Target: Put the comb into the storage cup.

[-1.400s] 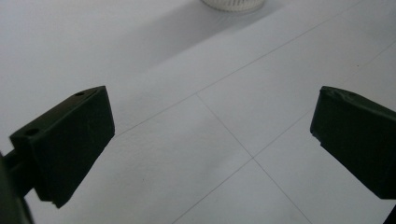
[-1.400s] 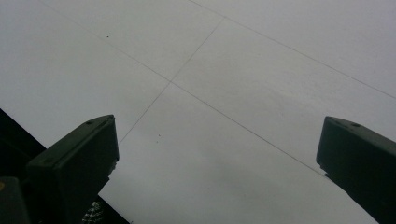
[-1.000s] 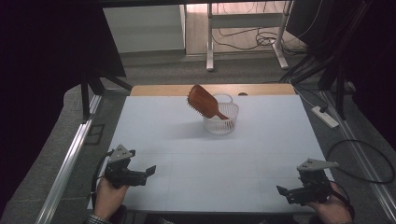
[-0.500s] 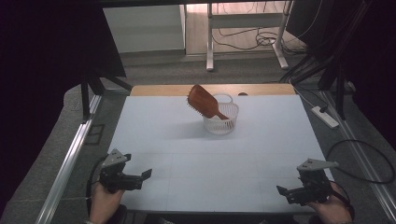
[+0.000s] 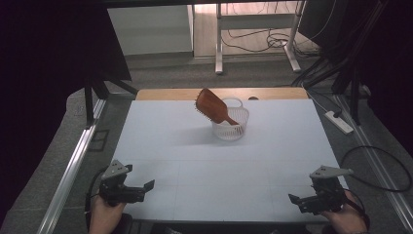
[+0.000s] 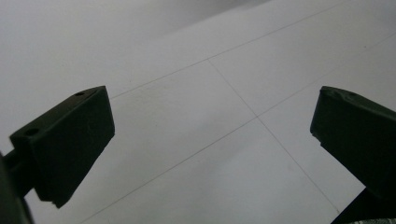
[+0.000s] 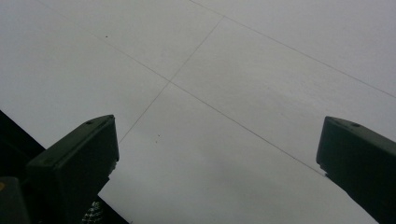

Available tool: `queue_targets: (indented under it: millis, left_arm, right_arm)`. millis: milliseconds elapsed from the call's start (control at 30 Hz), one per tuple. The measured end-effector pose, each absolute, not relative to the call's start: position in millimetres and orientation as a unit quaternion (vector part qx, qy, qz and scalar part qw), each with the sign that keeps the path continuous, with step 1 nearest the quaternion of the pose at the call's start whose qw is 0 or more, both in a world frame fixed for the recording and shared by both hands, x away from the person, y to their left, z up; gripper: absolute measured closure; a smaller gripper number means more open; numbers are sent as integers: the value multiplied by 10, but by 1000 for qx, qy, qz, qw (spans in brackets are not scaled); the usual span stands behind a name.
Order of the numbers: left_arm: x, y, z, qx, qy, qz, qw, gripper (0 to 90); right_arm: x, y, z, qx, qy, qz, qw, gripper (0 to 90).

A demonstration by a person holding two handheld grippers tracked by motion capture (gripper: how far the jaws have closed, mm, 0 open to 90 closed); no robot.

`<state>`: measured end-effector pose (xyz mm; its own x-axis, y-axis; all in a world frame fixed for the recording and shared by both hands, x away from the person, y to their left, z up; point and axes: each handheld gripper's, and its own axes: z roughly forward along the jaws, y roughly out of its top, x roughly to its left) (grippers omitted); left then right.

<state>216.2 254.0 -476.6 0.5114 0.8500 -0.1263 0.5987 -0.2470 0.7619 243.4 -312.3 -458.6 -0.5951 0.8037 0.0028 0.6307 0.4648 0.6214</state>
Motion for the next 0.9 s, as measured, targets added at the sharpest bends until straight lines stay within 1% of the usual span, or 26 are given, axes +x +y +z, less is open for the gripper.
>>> queue_targets:
  millis: [467,900]
  left_arm:
    - [2097,2588,-4758,771,474,160,394,0]
    - [2077,2576,-4758,781,471,154,381,0]
  right_arm:
    - [2434,-3122,-4586,425,843,294,148,0]
    - [2432,-3118,-4586,426,843,293,149,0]
